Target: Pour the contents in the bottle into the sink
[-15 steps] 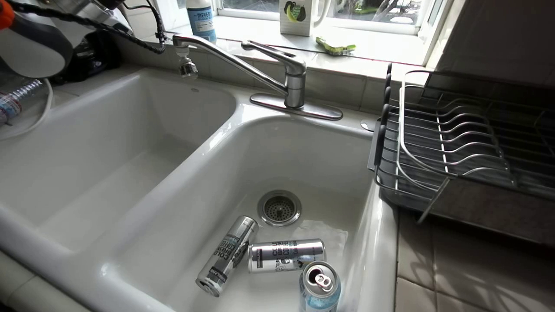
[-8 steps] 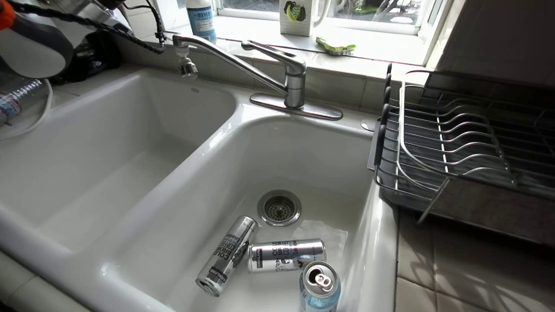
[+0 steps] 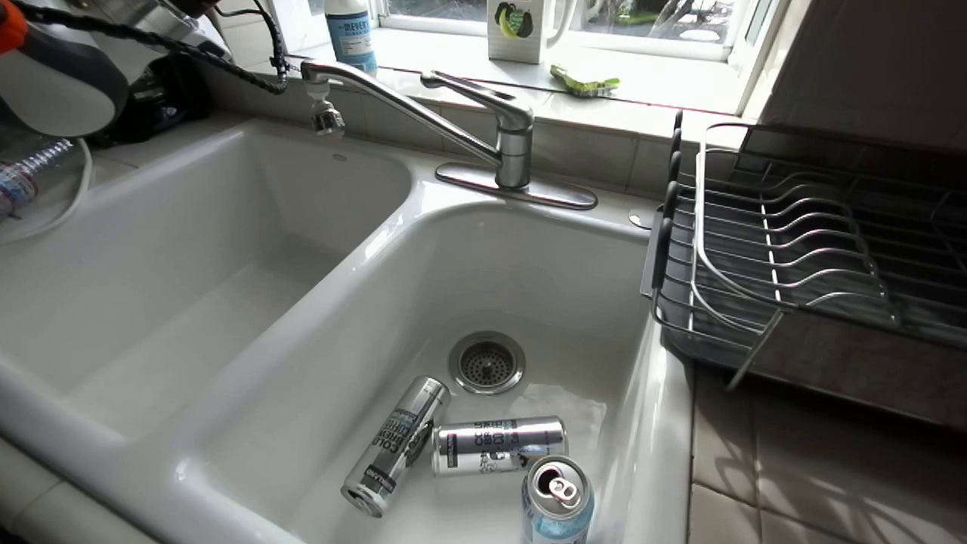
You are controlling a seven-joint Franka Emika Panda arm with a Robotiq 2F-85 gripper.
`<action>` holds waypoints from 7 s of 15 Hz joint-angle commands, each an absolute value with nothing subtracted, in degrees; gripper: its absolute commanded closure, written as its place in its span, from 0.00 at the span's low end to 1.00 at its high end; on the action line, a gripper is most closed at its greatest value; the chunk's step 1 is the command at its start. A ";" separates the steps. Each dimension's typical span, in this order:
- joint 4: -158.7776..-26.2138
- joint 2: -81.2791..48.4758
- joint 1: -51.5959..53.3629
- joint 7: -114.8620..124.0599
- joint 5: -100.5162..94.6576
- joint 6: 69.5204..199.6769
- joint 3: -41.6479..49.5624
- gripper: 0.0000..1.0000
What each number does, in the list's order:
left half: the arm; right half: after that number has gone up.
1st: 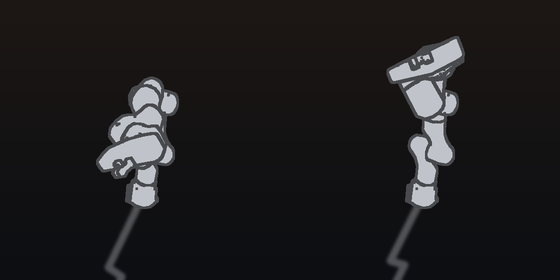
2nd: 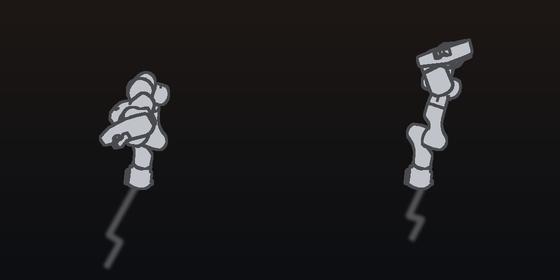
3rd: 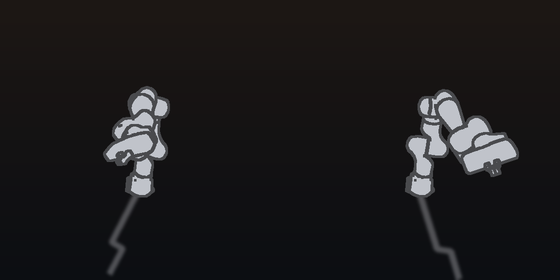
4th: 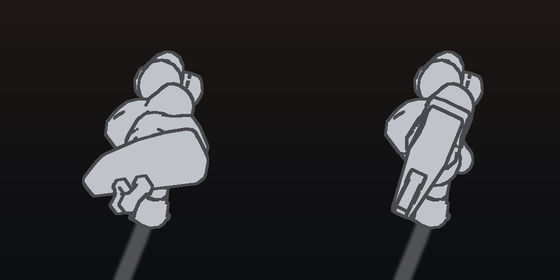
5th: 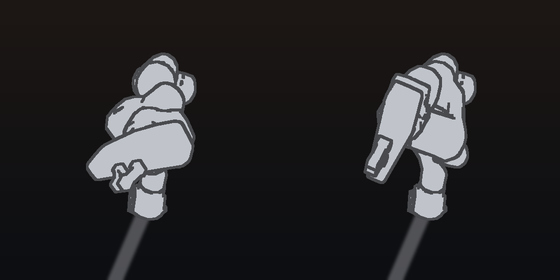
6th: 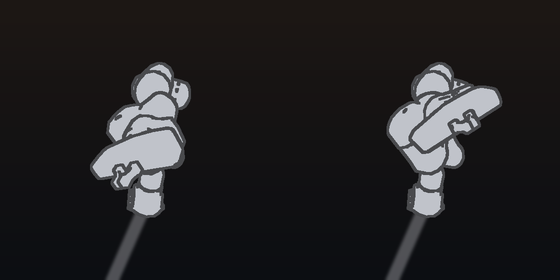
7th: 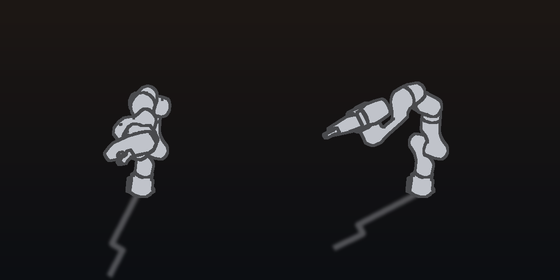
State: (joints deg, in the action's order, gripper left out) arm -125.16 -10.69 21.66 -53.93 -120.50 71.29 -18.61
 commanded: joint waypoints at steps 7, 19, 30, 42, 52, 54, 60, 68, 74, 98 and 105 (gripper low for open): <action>-125.03 -11.33 22.09 -52.32 -121.81 70.03 -18.26 0.62; -124.35 -7.88 19.76 -45.03 -114.40 80.62 -18.62 0.62; -123.05 -0.21 15.84 -33.19 -96.25 99.01 -16.67 0.62; -121.68 1.17 14.97 -29.49 -91.59 105.04 -15.09 0.37; -116.05 2.08 13.89 -24.95 -82.65 115.76 -13.35 0.62; -115.08 2.51 12.93 -23.75 -79.21 120.67 -12.26 0.62; -113.83 2.19 9.65 -25.07 -65.84 137.64 -8.44 0.62; -114.51 1.02 6.92 -28.71 -52.26 150.61 -5.92 0.37; -114.39 0.09 6.28 -29.42 -47.12 154.28 -5.42 0.62; -112.98 -5.64 -0.03 -59.84 37.18 165.37 -7.90 0.62; -111.87 -7.53 -1.67 -59.05 38.58 164.44 -7.27 0.62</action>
